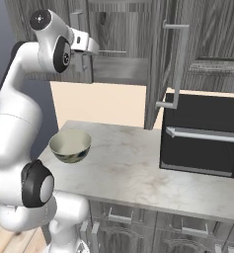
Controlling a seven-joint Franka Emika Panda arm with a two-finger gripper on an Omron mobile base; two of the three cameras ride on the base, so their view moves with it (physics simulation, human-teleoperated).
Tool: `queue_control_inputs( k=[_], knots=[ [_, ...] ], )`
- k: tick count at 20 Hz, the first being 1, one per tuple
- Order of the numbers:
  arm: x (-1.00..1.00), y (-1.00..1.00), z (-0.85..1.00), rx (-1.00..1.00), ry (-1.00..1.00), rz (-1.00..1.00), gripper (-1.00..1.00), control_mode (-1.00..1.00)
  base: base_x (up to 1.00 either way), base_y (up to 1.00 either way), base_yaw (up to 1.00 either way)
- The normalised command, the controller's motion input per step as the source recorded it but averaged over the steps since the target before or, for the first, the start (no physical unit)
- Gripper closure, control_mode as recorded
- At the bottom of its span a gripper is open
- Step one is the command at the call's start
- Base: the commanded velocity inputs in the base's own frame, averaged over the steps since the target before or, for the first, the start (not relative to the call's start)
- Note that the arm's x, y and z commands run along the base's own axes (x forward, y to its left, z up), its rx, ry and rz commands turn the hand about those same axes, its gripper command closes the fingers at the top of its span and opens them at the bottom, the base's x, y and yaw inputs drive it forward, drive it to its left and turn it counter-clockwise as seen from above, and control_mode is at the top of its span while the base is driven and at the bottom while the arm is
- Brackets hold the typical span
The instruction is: Open the cabinet and setup a tea strainer by placing it in the bowl upright.
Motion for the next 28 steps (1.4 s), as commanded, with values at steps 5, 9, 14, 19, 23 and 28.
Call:
queue_control_inputs(
  k=[5, 9, 14, 19, 23, 28],
  knots=[
    [-0.57, 0.20, 0.02, -0.05, 0.00, -0.03, 1.00, -1.00, 0.00, 0.00, 0.00],
    [-0.86, 0.35, 0.04, -0.03, -0.05, -0.08, 1.00, -1.00, 0.00, 0.00, 0.00],
    [-0.99, 0.32, 0.23, 0.00, -0.03, -0.08, 1.00, -1.00, 0.00, 0.00, 0.00],
    [-1.00, 0.43, 0.16, -0.01, -0.01, -0.14, 1.00, -1.00, 0.00, 0.00, 0.00],
    [-0.78, 0.58, 0.00, -0.11, 0.03, -0.19, 1.00, -1.00, 0.00, 0.00, 0.00],
    [-0.40, 0.44, 0.00, -0.10, 0.07, -0.17, -1.00, -1.00, 0.00, 0.00, 0.00]
  ],
)
